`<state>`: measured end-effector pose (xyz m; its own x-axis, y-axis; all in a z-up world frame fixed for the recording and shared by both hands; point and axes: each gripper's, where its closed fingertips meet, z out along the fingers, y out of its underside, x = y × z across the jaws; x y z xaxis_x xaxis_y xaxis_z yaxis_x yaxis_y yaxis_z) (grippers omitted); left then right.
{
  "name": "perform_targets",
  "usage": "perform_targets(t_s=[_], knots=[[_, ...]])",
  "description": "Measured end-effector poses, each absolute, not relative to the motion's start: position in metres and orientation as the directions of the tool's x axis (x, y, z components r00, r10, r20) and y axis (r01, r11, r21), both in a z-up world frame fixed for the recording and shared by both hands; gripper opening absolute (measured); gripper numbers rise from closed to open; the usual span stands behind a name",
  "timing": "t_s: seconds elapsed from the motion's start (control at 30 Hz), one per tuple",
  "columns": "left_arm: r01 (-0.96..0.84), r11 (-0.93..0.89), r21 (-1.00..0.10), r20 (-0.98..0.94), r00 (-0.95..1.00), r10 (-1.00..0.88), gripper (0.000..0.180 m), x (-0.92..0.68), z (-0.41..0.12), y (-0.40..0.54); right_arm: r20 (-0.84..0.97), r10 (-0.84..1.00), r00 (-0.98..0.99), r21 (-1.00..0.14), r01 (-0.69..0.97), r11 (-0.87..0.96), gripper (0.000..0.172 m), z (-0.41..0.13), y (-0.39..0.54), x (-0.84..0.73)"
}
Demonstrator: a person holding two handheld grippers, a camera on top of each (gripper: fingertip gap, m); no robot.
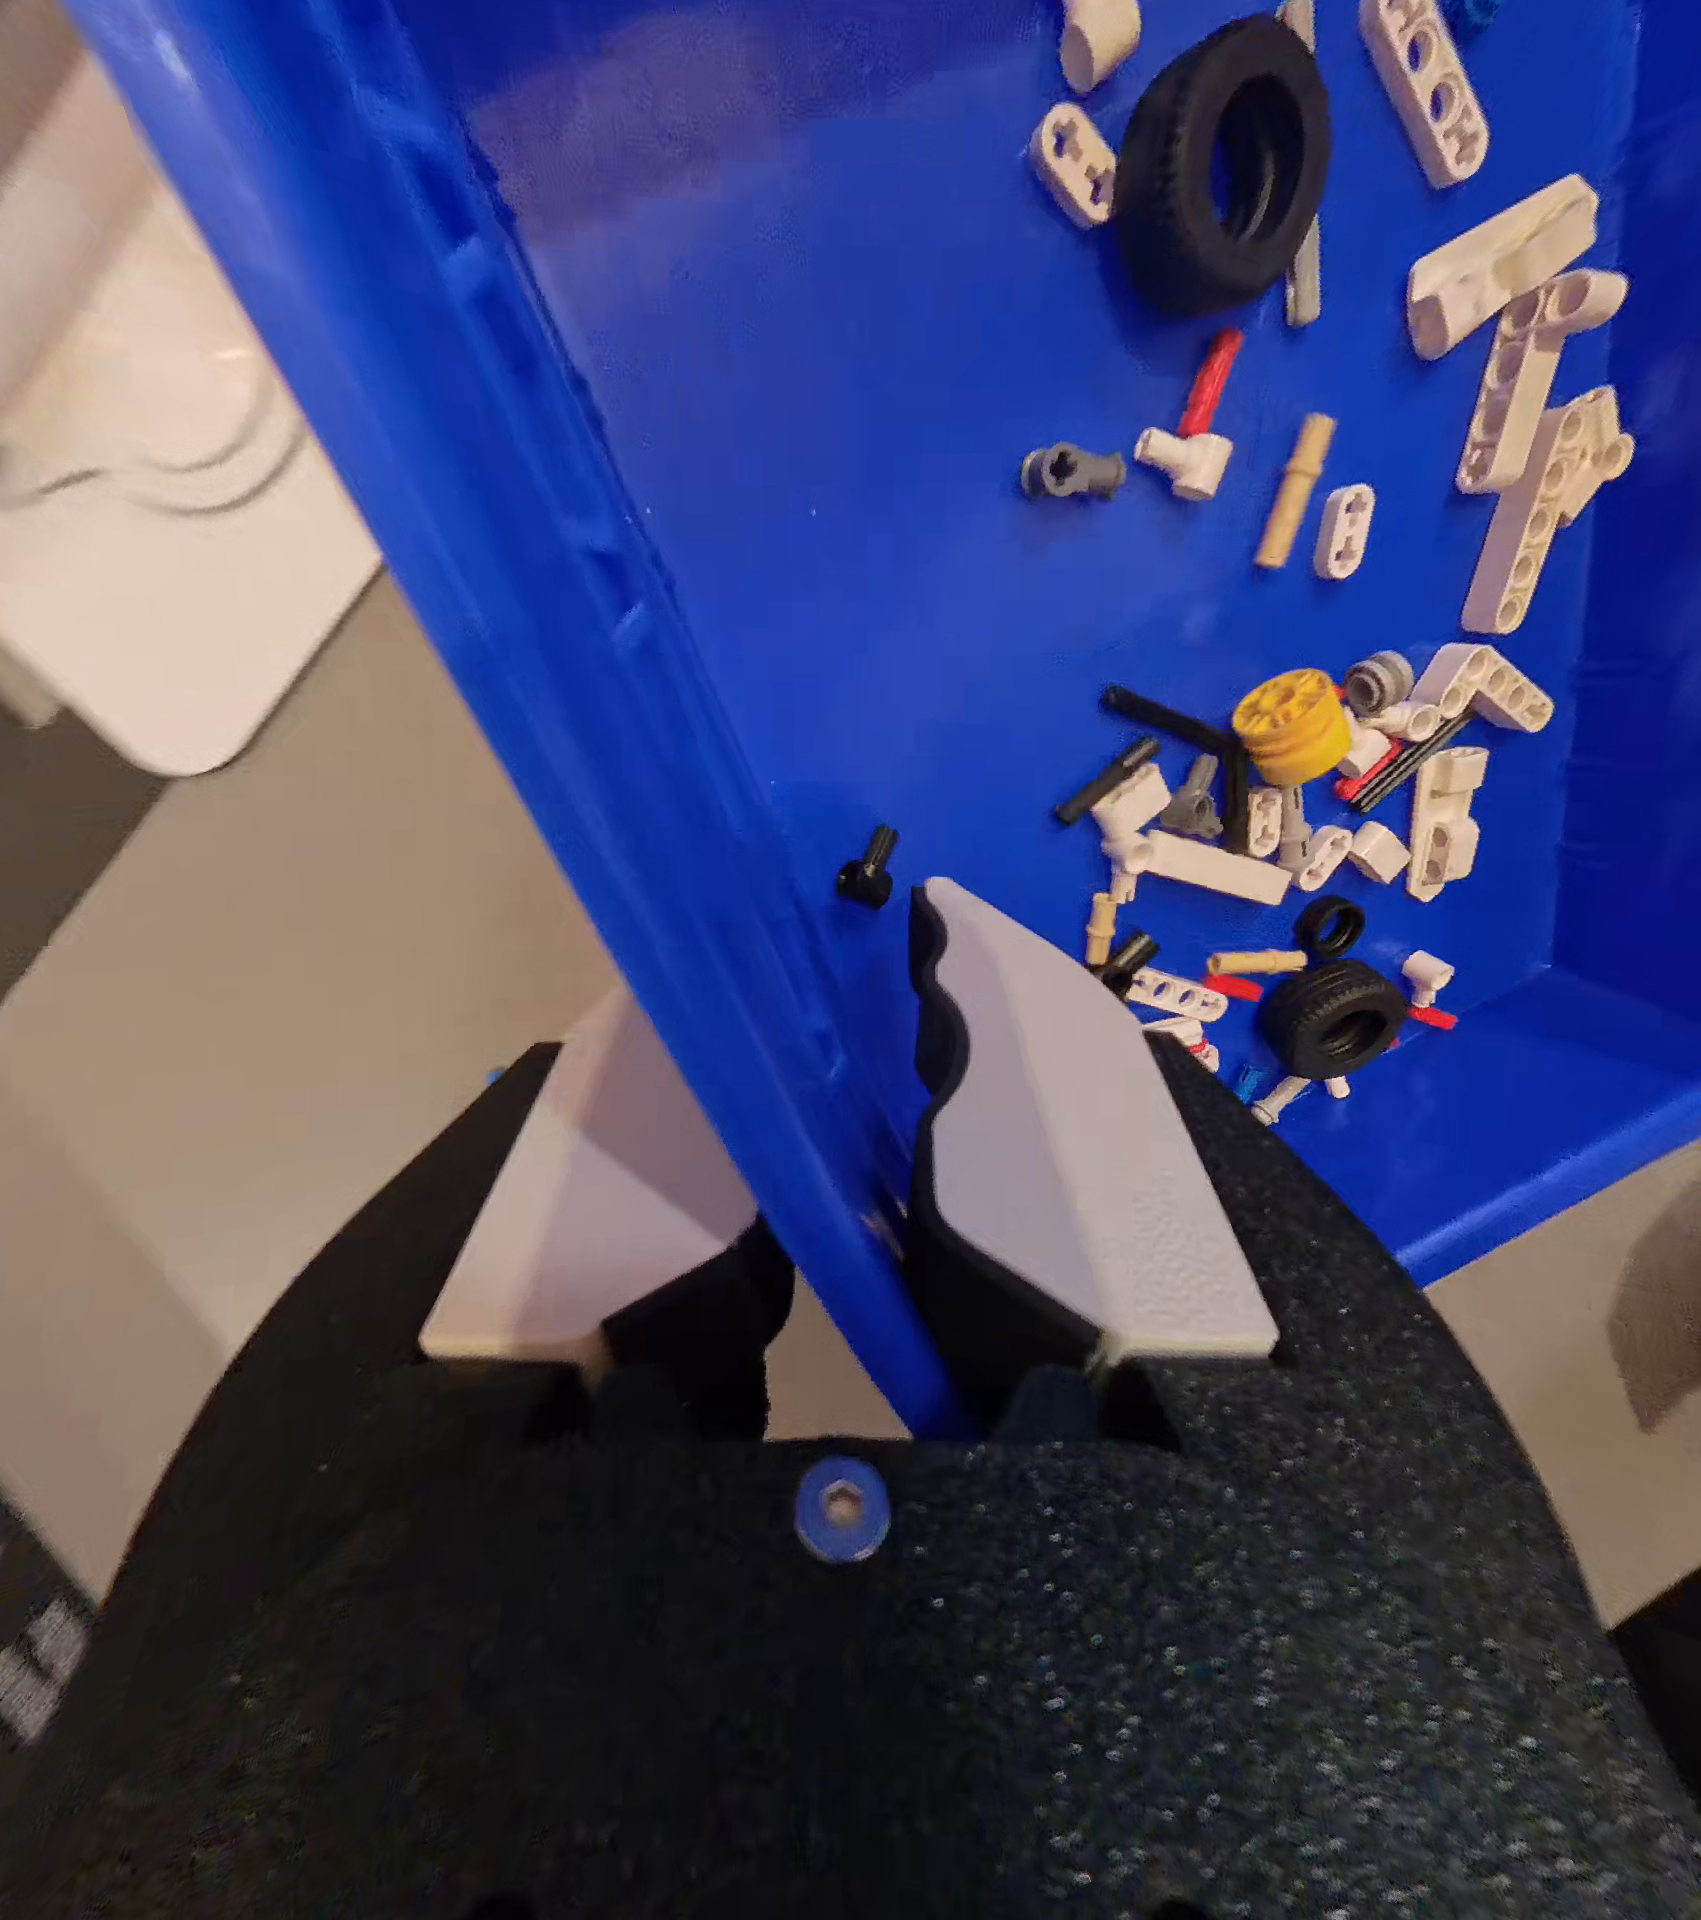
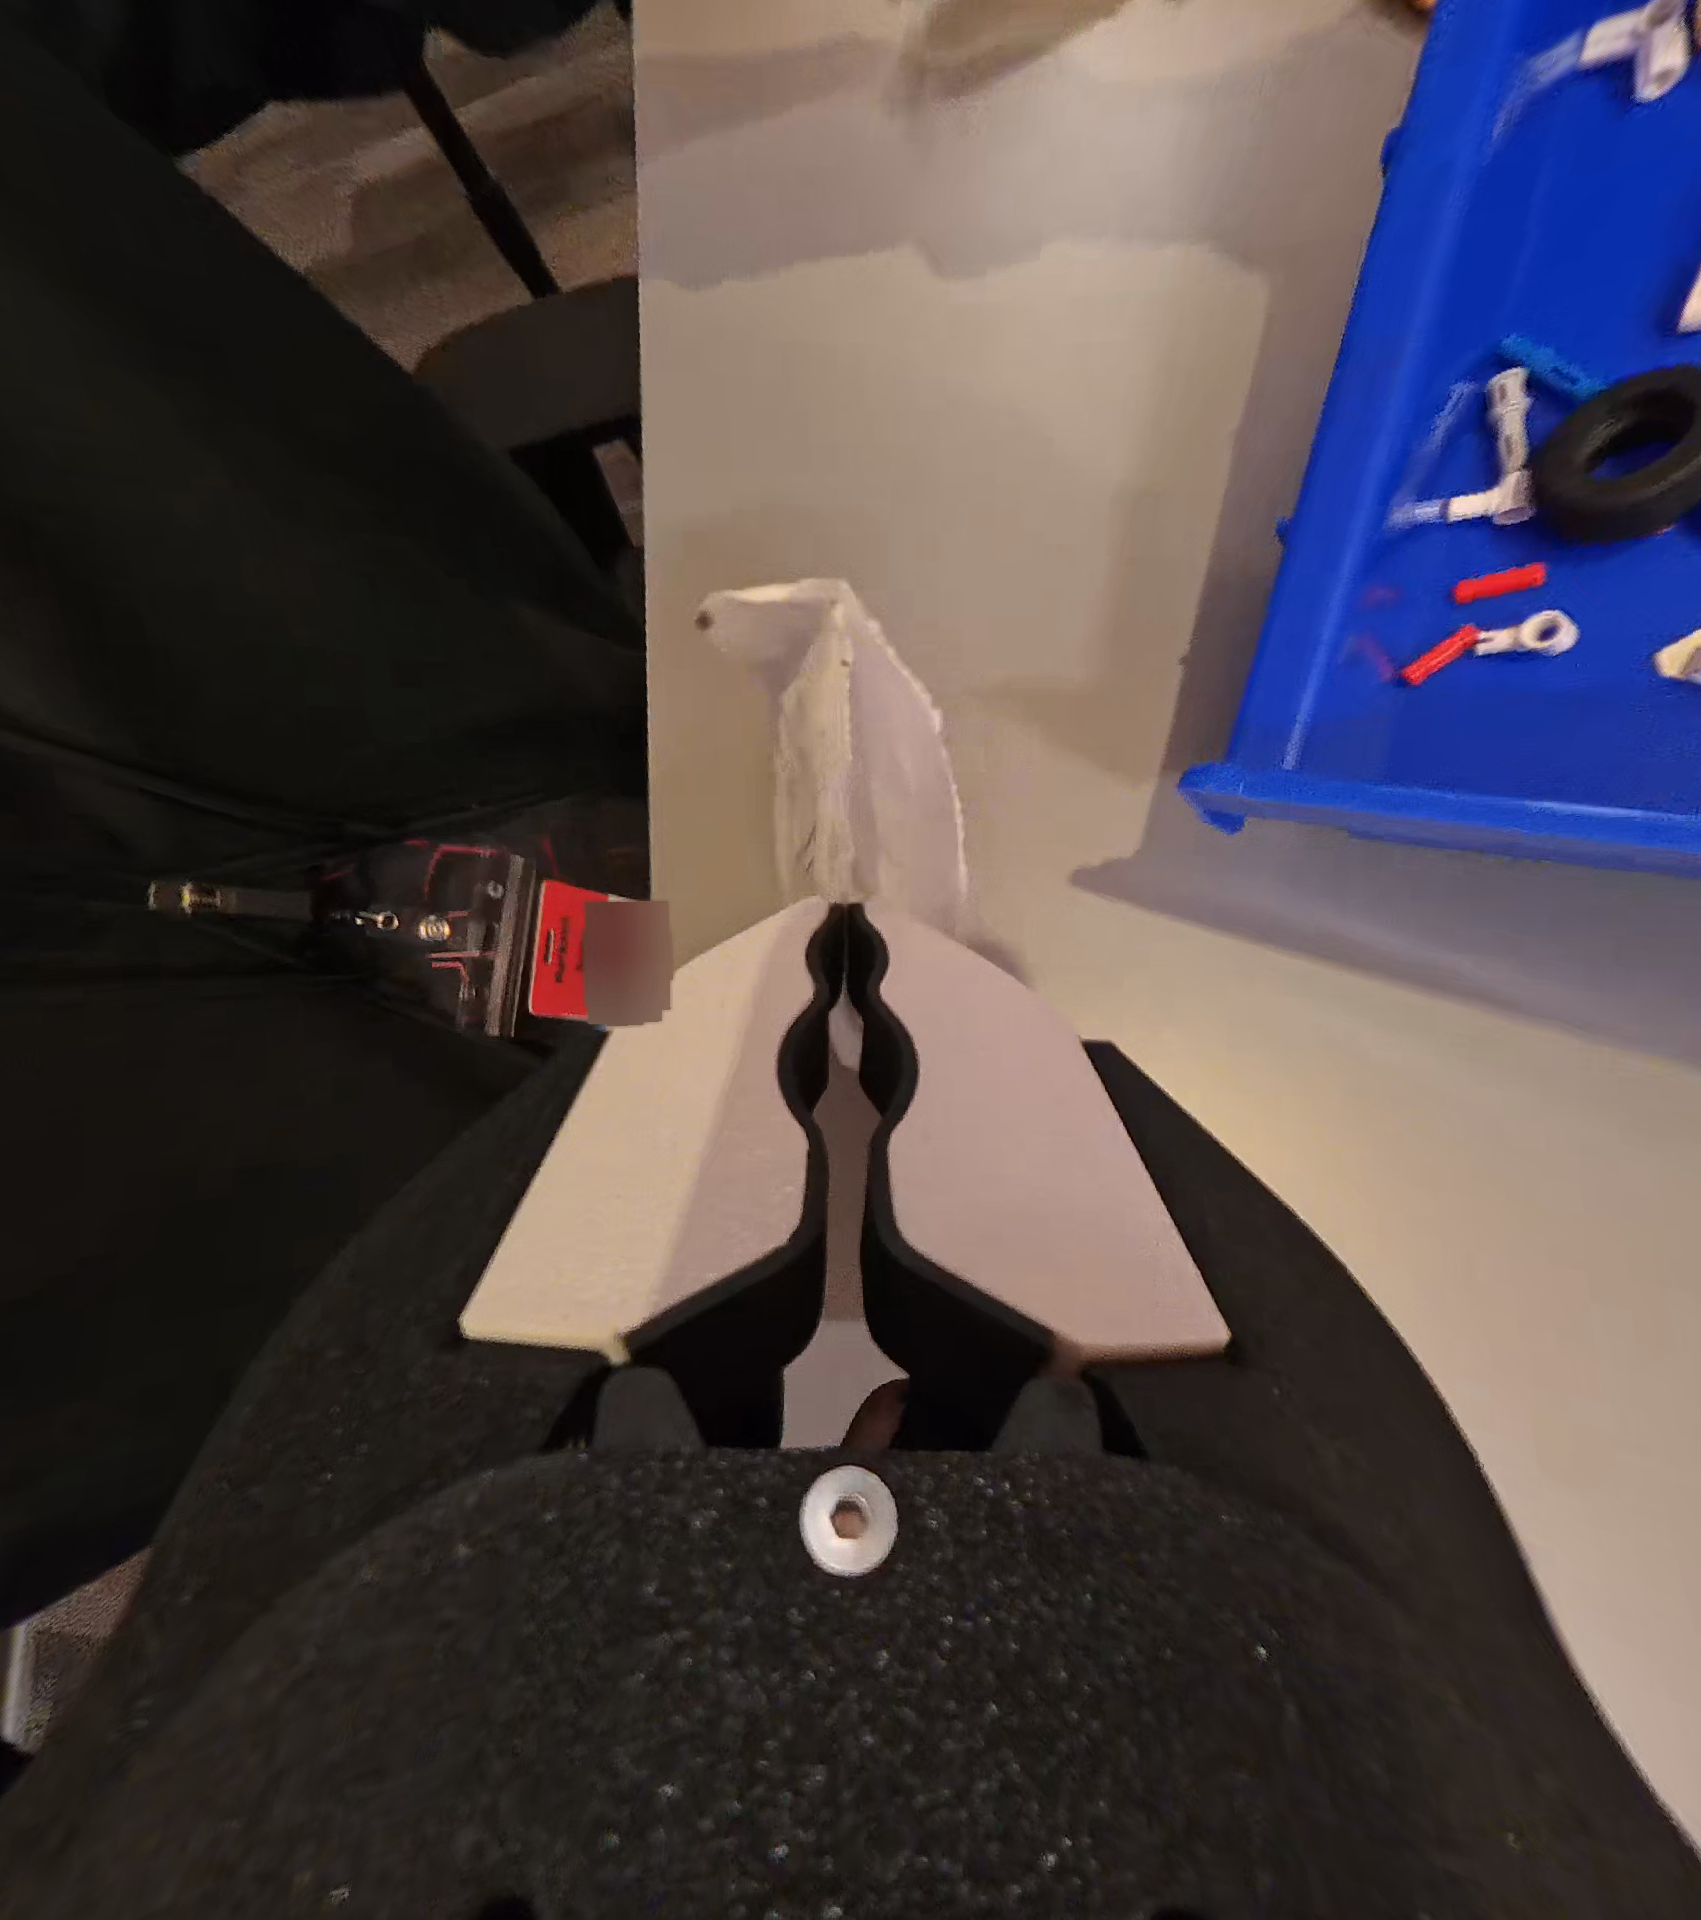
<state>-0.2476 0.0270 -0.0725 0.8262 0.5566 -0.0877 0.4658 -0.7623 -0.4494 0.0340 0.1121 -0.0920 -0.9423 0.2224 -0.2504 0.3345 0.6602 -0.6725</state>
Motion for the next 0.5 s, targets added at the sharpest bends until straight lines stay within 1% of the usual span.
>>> perform_targets(t_s=[0.1,0.3,0.5], knots=[[0.477,-0.74,-0.474,-0.131,0.793,0.595,0.022,-0.26,-0.06,-0.003,-0.285,0.181,-0.941,-0.679,0.332,0.655,0.0,-0.096,0.089,0.013],[0.499,-0.704,-0.506,-0.155,0.75,0.643,0.022,-0.271,-0.048,-0.047,-0.332,0.116,-0.936,-0.661,0.318,0.68,0.0,-0.116,0.055,-0.011],[0.483,-0.713,-0.508,-0.13,0.776,0.618,0.023,-0.258,-0.055,-0.063,-0.298,0.112,-0.948,-0.655,0.288,0.699,0.0,-0.135,0.037,-0.027]])
